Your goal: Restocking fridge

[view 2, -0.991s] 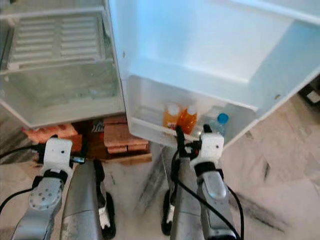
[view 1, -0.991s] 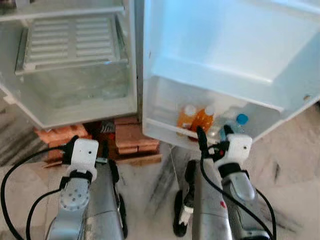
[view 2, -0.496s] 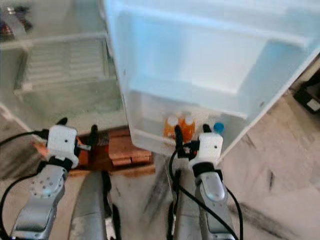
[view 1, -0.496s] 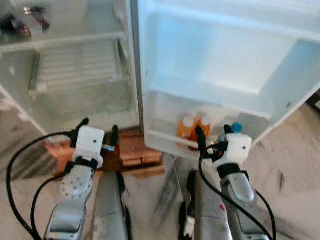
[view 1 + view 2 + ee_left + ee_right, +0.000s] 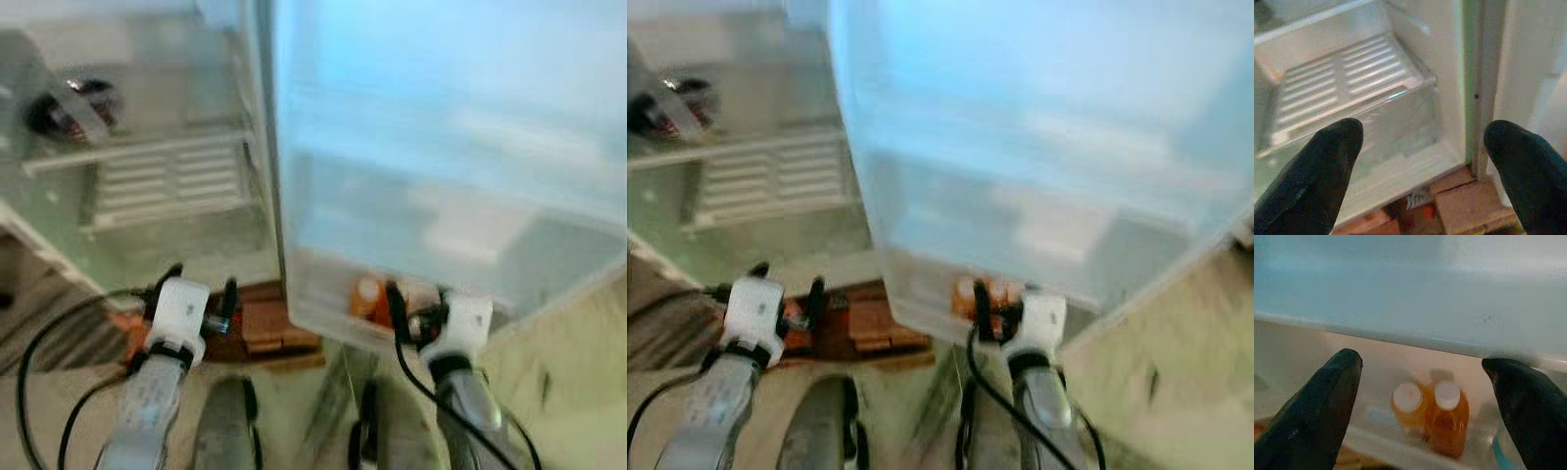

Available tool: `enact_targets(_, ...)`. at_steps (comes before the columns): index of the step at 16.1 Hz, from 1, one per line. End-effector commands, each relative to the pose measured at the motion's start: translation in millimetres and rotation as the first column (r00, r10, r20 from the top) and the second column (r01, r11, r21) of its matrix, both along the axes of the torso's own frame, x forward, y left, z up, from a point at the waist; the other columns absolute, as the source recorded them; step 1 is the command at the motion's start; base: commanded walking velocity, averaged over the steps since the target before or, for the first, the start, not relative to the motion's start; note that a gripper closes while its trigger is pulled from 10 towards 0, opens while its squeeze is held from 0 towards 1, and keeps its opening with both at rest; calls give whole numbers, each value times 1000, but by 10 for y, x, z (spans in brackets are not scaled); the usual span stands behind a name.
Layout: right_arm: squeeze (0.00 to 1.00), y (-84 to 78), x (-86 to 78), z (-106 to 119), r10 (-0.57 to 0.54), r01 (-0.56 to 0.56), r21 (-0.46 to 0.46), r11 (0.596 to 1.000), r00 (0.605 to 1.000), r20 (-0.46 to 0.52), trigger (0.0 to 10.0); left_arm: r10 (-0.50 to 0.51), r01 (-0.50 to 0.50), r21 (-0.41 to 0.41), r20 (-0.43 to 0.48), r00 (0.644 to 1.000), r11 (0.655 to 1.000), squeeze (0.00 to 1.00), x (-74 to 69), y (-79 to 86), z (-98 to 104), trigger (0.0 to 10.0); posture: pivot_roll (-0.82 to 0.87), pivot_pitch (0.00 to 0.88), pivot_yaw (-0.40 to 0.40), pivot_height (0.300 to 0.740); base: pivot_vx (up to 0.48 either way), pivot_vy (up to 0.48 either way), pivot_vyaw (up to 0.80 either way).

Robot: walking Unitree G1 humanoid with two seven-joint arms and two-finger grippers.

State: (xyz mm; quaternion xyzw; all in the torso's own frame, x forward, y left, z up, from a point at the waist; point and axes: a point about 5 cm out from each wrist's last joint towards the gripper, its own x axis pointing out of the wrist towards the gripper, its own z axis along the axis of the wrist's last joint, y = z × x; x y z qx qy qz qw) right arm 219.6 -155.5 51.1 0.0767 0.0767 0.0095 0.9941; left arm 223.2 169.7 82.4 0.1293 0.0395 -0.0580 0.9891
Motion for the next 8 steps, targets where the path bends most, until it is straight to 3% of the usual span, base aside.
enact_targets(1, 0, -134, 49, 280, -34, 40, -38, 998, 990, 140, 10000, -13, 13, 1, 32, 999, 1000, 0, -37, -17, 60, 10000, 119, 70, -47, 727, 0, 0, 0)
enact_targets(4, 0, -165, -2, 267, -13, 20, -57, 998, 993, 118, 10000, -52, 51, 21, 56, 997, 998, 0, -68, -124, 65, 10000, 120, 63, -56, 740, 0, 0, 0)
enact_targets(8, 0, -148, 20, 281, -2, 9, -54, 998, 994, 113, 10000, -54, 53, 23, 62, 997, 998, 0, -8, -144, 86, 10000, 123, 66, -52, 740, 0, 0, 0)
